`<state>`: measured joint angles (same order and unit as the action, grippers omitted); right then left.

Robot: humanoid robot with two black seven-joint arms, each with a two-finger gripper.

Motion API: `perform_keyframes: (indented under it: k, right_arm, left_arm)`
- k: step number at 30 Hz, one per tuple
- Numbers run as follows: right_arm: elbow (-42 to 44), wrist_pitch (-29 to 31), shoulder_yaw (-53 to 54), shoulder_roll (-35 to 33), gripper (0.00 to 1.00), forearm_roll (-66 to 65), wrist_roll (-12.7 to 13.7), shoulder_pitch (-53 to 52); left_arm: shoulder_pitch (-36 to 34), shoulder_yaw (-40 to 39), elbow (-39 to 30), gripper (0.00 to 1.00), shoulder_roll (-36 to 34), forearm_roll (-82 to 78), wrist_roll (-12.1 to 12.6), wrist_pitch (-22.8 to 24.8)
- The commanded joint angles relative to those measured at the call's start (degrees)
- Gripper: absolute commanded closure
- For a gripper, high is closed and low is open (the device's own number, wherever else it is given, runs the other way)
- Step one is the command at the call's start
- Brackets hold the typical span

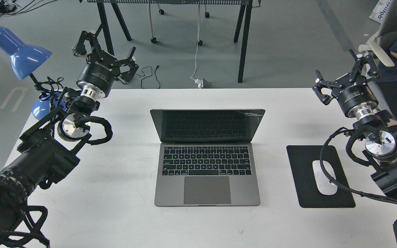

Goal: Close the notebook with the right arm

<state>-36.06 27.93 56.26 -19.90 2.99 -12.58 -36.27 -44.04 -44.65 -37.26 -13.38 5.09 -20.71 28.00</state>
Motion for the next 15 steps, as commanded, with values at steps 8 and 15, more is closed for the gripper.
perform_keyframes:
  k: [8, 15]
  right_arm:
    - [-0.8, -0.6, -0.3, 0.7, 0.0, -1.4, -0.8, -1.4]
    - [-0.9, -2.4, -9.7, 0.9, 0.0, -5.2, -0.7, -6.6]
  left_arm:
    - [0.0, -0.1, 0.0, 0.0, -0.2, 0.1, 0.0, 0.0]
    - [0.1, -0.1, 0.0, 0.0, -0.2, 0.1, -0.1, 0.0]
